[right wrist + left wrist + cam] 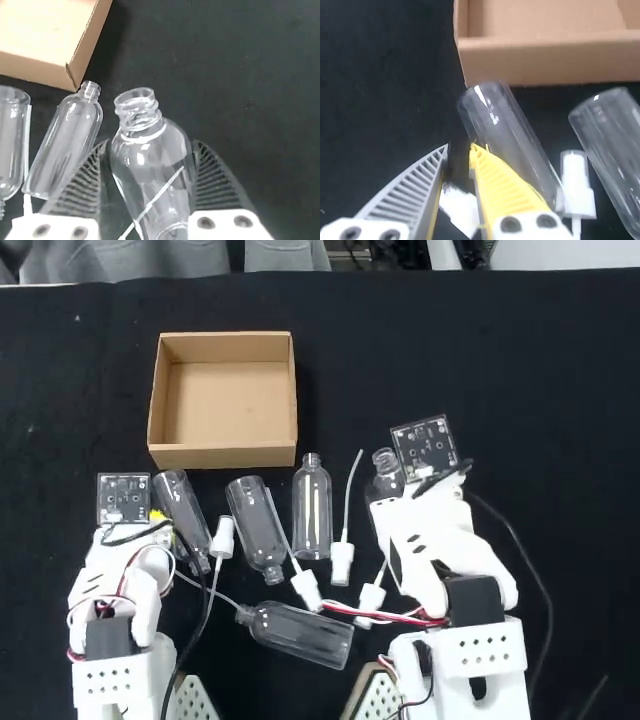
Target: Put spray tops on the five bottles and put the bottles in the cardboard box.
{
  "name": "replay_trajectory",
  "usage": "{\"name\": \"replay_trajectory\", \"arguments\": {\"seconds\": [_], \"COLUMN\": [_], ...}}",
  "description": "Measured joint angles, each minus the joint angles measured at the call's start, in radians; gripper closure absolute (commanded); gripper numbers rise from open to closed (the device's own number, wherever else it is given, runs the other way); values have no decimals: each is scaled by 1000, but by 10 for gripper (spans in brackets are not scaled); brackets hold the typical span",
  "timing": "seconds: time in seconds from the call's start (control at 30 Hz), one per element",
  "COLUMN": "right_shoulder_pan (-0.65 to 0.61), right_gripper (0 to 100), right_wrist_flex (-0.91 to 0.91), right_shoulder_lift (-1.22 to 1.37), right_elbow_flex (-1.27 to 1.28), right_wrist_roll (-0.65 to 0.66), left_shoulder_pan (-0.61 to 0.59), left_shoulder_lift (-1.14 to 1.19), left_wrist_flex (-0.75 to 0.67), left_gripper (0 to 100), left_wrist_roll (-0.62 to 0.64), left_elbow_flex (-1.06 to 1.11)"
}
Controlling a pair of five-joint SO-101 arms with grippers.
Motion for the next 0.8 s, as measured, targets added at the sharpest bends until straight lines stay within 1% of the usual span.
{"name": "replay_trajectory", "arguments": {"seconds": [0.07,0.17,0.3,0.4,0.57,0.67,0.8], "right_shoulder_pan": [0,0,0,0,0,0,12], "right_gripper": [931,931,931,931,931,931,931], "right_wrist_flex": [-2,-2,-2,-2,-2,-2,-31], "right_shoulder_lift": [0,0,0,0,0,0,0], "right_elbow_flex": [0,0,0,0,0,0,2], "right_wrist_roll": [-14,-21,-21,-21,-21,-21,-21], "left_shoulder_pan": [0,17,109,170,229,238,242], "left_shoulder_lift": [0,-2,-2,-2,-9,-11,44], "left_wrist_flex": [9,80,206,269,290,290,290], "left_gripper": [938,938,936,934,934,932,877], "left_wrist_roll": [-11,-28,-92,-100,-104,-104,-109], "left_elbow_flex": [-32,-97,-184,-227,-250,-253,-273]}}
